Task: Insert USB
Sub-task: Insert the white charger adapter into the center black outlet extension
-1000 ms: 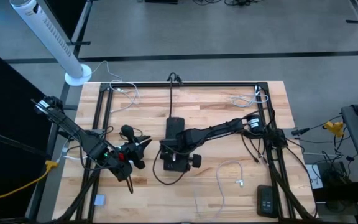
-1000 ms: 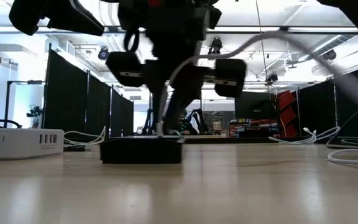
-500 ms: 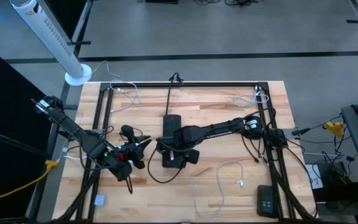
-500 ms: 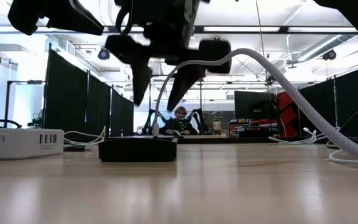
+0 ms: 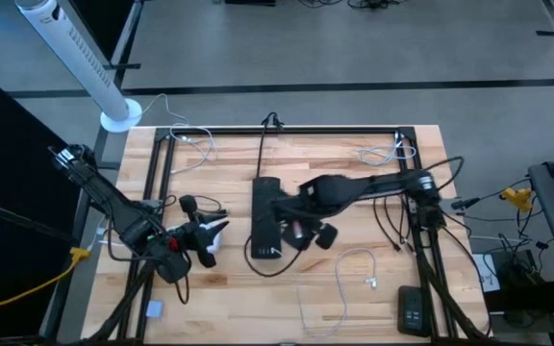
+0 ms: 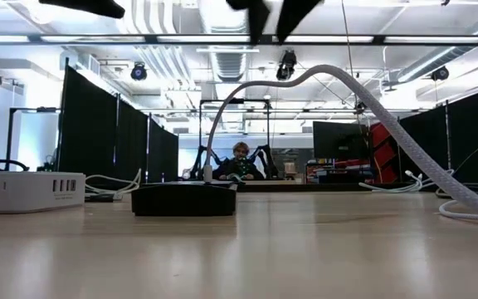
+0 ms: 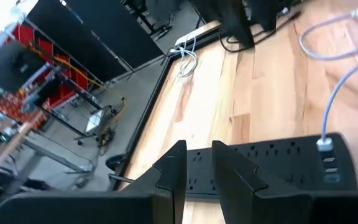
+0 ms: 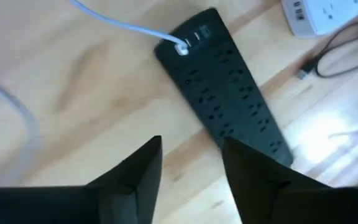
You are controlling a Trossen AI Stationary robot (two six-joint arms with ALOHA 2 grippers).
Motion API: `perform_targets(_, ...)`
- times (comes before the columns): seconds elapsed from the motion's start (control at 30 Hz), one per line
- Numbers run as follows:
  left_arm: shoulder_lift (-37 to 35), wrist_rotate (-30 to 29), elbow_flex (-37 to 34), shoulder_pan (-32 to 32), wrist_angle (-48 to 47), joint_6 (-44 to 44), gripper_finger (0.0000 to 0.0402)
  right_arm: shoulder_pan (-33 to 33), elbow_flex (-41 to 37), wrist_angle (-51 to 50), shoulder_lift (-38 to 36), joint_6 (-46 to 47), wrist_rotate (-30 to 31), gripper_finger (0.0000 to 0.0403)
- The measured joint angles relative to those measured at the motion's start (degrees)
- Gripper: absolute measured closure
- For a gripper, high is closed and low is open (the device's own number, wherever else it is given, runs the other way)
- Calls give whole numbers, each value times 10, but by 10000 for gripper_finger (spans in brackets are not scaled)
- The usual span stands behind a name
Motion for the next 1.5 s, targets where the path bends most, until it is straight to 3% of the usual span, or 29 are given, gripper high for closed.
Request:
perform_targets(0.17, 7, -8, 15, 0, -1, -46, 353, 16, -60, 6, -95, 107, -113, 320)
perform_targets(0.33, 26, -8, 52, 2, 1, -111, 375, 81, -218, 120, -188, 135, -128, 385)
perform_targets(0.47, 83, 19, 106, 1, 28, -110, 396, 130, -377, 286, -260, 153, -121, 398)
perform_targets(0.6, 182, 146, 191, 0, -17, -118, 401, 159, -543, 560, -318, 186, -109, 398)
perform_targets(0.73, 288, 257, 324, 0, -221, -275, 401, 176, -680, 871, -328, 170, -109, 400)
perform_targets(0.87, 397, 405, 459, -2, -475, -430, 402, 181, -748, 1113, -288, 214, -114, 400)
perform_targets(0.97, 460, 539, 531, -7, -587, -492, 402, 180, -754, 1201, -243, 234, -114, 400)
perform_targets(1.03, 480, 595, 545, -15, -555, -502, 402, 181, -743, 1216, -218, 233, -125, 400)
perform_targets(1.13, 500, 614, 549, -27, -524, -541, 395, 187, -709, 1198, -200, 221, -129, 398)
perform_targets(1.4, 521, 747, 536, -94, -578, -727, 309, 230, -632, 937, -234, 220, -124, 359)
perform_targets(1.5, 519, 757, 535, -132, -573, -816, 269, 247, -621, 877, -240, 211, -124, 340)
